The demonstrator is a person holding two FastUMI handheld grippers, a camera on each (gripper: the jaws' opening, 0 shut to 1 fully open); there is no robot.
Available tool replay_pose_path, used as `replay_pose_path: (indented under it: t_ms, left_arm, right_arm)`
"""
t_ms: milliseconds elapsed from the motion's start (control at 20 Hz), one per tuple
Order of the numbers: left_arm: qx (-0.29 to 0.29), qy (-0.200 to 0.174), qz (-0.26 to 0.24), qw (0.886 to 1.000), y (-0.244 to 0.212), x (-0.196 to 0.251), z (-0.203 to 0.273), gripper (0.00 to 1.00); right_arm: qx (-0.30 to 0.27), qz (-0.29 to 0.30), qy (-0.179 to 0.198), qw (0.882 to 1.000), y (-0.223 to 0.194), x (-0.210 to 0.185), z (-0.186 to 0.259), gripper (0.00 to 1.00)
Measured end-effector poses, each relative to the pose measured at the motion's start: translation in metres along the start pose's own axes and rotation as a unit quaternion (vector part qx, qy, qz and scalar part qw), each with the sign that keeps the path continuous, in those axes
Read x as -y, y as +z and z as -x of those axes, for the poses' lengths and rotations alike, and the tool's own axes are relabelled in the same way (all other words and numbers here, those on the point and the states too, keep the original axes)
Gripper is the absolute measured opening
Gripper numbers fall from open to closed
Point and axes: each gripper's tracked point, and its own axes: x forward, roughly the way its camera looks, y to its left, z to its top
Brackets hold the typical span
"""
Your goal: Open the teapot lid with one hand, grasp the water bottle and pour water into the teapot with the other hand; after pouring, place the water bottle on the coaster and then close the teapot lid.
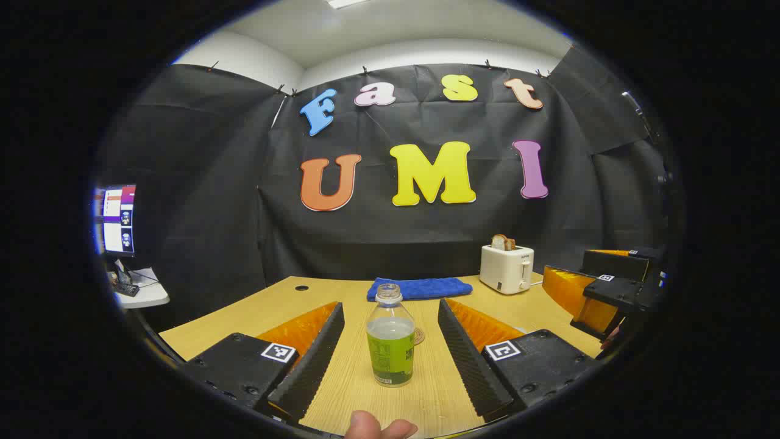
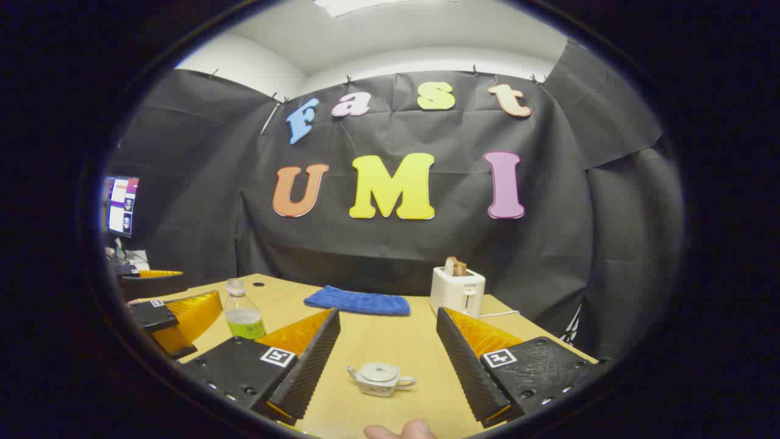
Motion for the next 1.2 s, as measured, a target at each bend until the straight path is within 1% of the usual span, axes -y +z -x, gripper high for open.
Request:
replay_pose_path:
  t_ms: [50,100,150,800,1000,1200]
  left_arm:
    - [-0.002,0.002,0.002,1.000,-0.001,-0.003,0.000,0.97]
    - [-0.002,0.002,0.004,1.000,0.000,-0.002,0.000,0.97]
    - [-0.001,0.003,0.005,1.000,0.001,-0.003,0.000,0.96]
    - [-0.004,0.007,0.014,1.000,0.002,-0.006,0.001,0.97]
    - [-0.002,0.012,0.014,1.000,0.003,-0.009,0.002,0.96]
    - [0.000,0.013,0.013,1.000,0.004,-0.011,0.002,0.96]
  right_arm:
    - [0.000,0.000,0.001,1.000,0.000,-0.001,0.000,0.95]
    - [-0.001,0.002,0.001,1.000,-0.001,-0.001,0.000,0.97]
    - [-0.002,0.002,0.002,1.000,-0.002,-0.002,0.000,0.95]
    - [-0.004,-0.004,-0.003,1.000,-0.006,-0.001,-0.004,0.95]
    - [-0.010,-0.006,0.000,1.000,-0.016,-0.001,-0.011,0.95]
    - [-0.023,-0.010,-0.004,1.000,-0.038,0.001,-0.024,0.95]
